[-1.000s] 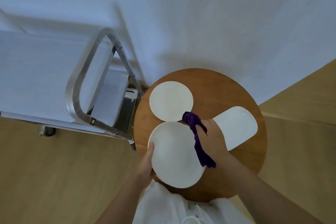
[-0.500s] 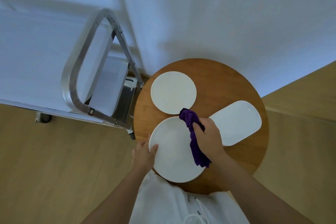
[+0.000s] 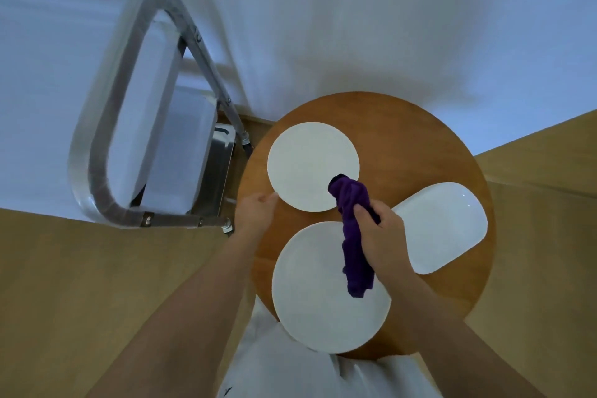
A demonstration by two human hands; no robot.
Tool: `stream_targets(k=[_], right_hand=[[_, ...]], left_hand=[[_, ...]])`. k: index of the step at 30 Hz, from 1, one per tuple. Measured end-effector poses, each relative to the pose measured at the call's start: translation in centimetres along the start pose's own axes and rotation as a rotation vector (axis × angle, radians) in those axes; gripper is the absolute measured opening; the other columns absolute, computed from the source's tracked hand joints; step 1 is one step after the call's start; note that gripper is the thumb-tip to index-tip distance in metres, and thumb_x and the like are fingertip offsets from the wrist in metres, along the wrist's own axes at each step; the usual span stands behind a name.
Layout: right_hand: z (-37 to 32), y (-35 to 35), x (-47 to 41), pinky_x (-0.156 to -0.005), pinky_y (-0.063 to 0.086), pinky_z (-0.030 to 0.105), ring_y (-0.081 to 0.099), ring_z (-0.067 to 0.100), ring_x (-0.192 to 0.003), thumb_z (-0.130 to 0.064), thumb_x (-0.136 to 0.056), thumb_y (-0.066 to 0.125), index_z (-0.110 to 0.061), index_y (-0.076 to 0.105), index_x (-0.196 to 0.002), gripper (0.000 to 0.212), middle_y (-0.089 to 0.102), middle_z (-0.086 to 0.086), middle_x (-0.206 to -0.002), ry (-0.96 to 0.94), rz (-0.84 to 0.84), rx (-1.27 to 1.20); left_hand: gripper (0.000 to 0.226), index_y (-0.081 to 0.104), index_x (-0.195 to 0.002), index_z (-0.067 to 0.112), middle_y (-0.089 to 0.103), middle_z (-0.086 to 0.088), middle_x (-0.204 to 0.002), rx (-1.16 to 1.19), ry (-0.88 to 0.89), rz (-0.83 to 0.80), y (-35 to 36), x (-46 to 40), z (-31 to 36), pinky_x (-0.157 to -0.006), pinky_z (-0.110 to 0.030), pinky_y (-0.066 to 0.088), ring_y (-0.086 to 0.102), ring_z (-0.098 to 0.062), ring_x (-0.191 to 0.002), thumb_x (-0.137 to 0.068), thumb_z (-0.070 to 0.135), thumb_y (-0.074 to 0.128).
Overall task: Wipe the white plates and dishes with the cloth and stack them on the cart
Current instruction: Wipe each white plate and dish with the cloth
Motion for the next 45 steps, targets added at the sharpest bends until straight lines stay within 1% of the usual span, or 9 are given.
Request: stream_targets(k=[3, 14, 18, 22, 26, 31, 35, 39, 45], right_hand=[[-0.7, 0.3, -1.1, -0.065, 0.05, 0.032, 0.061, 0.019, -0.072, -0.021, -0.095, 0.049, -0.024, 0.058, -0.086, 0.013, 0.063, 0.003, -0.078, 0.039, 0.04, -0.083], [-0.9, 0.9, -3.4, -0.059, 0.048, 0.024, 0.058, 0.01, -0.064, -0.02, -0.095, 0.05, -0.03, 0.056, -0.078, 0.021, 0.061, -0.004, -0.07, 0.11, 0.07, -0.111], [-1.0, 0.7, -3.8, -0.061, 0.048, 0.026, 0.058, 0.011, -0.066, -0.021, -0.095, 0.049, -0.029, 0.056, -0.077, 0.021, 0.061, -0.003, -0.07, 0.119, 0.066, -0.099], [-1.1, 0.4, -3.7, -0.062, 0.048, 0.029, 0.058, 0.014, -0.067, -0.021, -0.095, 0.05, -0.026, 0.057, -0.077, 0.019, 0.061, 0.0, -0.071, 0.13, 0.066, -0.106], [-1.3, 0.0, -3.2, -0.062, 0.049, 0.029, 0.058, 0.015, -0.067, -0.02, -0.095, 0.05, -0.027, 0.057, -0.077, 0.02, 0.061, 0.0, -0.071, 0.128, 0.064, -0.118], [-2.6, -1.9, -2.4, -0.064, 0.05, 0.033, 0.058, 0.016, -0.068, -0.022, -0.094, 0.051, -0.027, 0.059, -0.078, 0.019, 0.061, 0.0, -0.07, 0.152, 0.069, -0.192], [-5.2, -4.7, -2.0, -0.051, 0.049, 0.023, 0.058, 0.008, -0.057, -0.028, -0.092, 0.053, -0.022, 0.06, -0.076, 0.019, 0.058, -0.008, -0.06, 0.2, 0.098, -0.402], [-7.7, -6.6, -2.0, -0.067, 0.049, 0.032, 0.062, 0.016, -0.079, -0.023, -0.088, 0.056, -0.022, 0.059, -0.088, 0.003, 0.064, -0.001, -0.081, 0.212, 0.054, -0.499], [-7.3, -4.8, -0.3, -0.102, 0.042, 0.047, 0.038, 0.029, -0.131, -0.029, -0.089, 0.059, -0.021, 0.02, -0.146, 0.069, 0.038, 0.006, -0.144, 0.014, -0.258, 0.149]], left_hand=[[0.04, 0.058, -0.111, 0.011, 0.062, -0.01, -0.112, -0.053, 0.014, -0.007, 0.7, -2.1, 2.1, -0.095, -0.044, 0.047, 0.059, -0.032, -0.111, -0.095, 0.048, 0.051], [0.041, 0.043, -0.137, 0.006, 0.046, -0.017, -0.14, -0.124, 0.027, -0.065, 1.6, -3.5, 3.9, -0.113, -0.046, 0.032, 0.044, -0.033, -0.129, -0.102, 0.027, 0.044], [0.043, 0.035, -0.142, 0.015, 0.043, -0.012, -0.143, 0.027, 0.037, -0.075, 1.3, -3.9, 4.3, -0.108, -0.043, 0.037, 0.043, -0.032, -0.13, -0.103, 0.032, 0.04], [0.018, 0.042, -0.114, 0.028, 0.054, -0.006, -0.125, 0.147, -0.03, 0.034, 0.9, -4.2, 4.9, -0.082, -0.037, 0.048, 0.053, -0.022, -0.1, -0.098, 0.031, 0.05], [0.043, 0.037, -0.142, 0.023, 0.048, -0.004, -0.141, 0.461, -0.138, -0.109, 2.2, -3.4, 5.8, -0.095, -0.046, 0.048, 0.049, -0.029, -0.124, -0.102, 0.037, 0.04], [0.045, 0.036, -0.144, 0.024, 0.053, -0.005, -0.138, 0.755, -0.169, -0.19, 2.5, -2.3, 6.2, -0.079, -0.041, 0.055, 0.056, -0.028, -0.118, -0.103, 0.04, 0.036], [0.046, 0.039, -0.142, 0.025, 0.055, -0.005, -0.136, 0.814, -0.091, -0.227, 1.5, -0.8, 5.2, -0.093, -0.048, 0.053, 0.057, -0.028, -0.118, -0.101, 0.043, 0.041], [0.06, 0.044, -0.141, 0.014, 0.053, -0.011, -0.14, 0.959, -0.102, -0.173, 0.1, 2.2, 5.0, -0.103, -0.046, 0.046, 0.054, -0.029, -0.125, -0.095, 0.053, 0.044], [0.057, 0.05, -0.134, 0.032, 0.064, -0.008, -0.125, 0.946, 0.039, -0.334, -1.1, 10.0, 6.1, -0.094, -0.059, 0.049, 0.061, -0.034, -0.113, -0.09, 0.065, 0.037]])
Point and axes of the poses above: each hand's wrist, its own x-axis away from the middle knuckle, its own y-axis out of the palm, z = x × y, the point moved 2 cm from there along -x, towards the middle knuckle
